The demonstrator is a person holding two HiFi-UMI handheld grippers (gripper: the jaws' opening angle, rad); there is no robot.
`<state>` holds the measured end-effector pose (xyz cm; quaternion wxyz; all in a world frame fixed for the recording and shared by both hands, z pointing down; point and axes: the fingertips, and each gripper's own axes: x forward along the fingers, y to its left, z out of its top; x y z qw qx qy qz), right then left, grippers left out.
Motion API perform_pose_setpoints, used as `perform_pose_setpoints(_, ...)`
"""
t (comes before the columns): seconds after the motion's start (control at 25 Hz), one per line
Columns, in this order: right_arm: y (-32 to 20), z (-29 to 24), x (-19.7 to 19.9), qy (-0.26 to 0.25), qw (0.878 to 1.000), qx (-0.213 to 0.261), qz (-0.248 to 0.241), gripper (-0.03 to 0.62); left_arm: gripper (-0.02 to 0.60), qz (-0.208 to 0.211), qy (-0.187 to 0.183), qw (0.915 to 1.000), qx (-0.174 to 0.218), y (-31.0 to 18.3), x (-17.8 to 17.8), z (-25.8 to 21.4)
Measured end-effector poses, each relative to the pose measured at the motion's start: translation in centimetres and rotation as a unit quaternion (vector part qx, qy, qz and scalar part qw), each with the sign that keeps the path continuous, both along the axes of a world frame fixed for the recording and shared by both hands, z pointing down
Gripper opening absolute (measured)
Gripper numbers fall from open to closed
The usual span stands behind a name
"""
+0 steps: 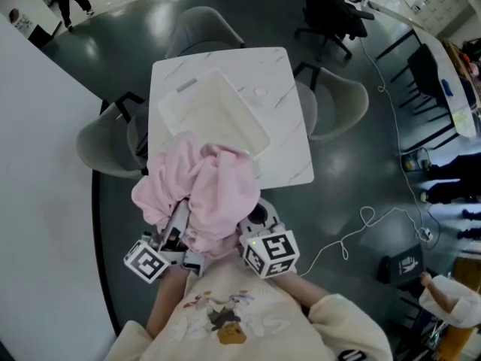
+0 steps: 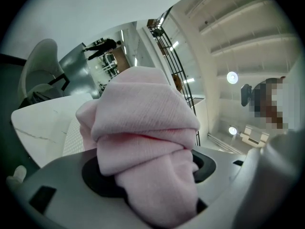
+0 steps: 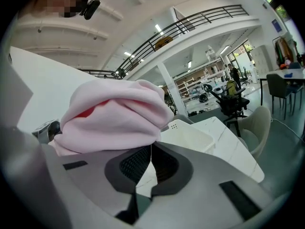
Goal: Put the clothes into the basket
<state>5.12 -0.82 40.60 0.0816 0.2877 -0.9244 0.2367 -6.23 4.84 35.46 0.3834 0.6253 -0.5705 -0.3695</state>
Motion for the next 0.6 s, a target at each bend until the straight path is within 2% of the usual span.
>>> perform_pose_setpoints(0.28, -4.4, -1.0, -5.9, 0.018, 1.0, 0.002, 0.016, 0.008, 0.322, 0.04, -0.013, 0.9991, 0.008, -5.2, -6.2, -1.1)
perform_pose_setpoints(0.6, -7.4, -1.8, -10.9, 0.037, 0.998, 0.007, 0.054, 0.008, 0.322, 0.111, -0.013, 0.9936, 0.012, -9.9, -11.9, -1.1)
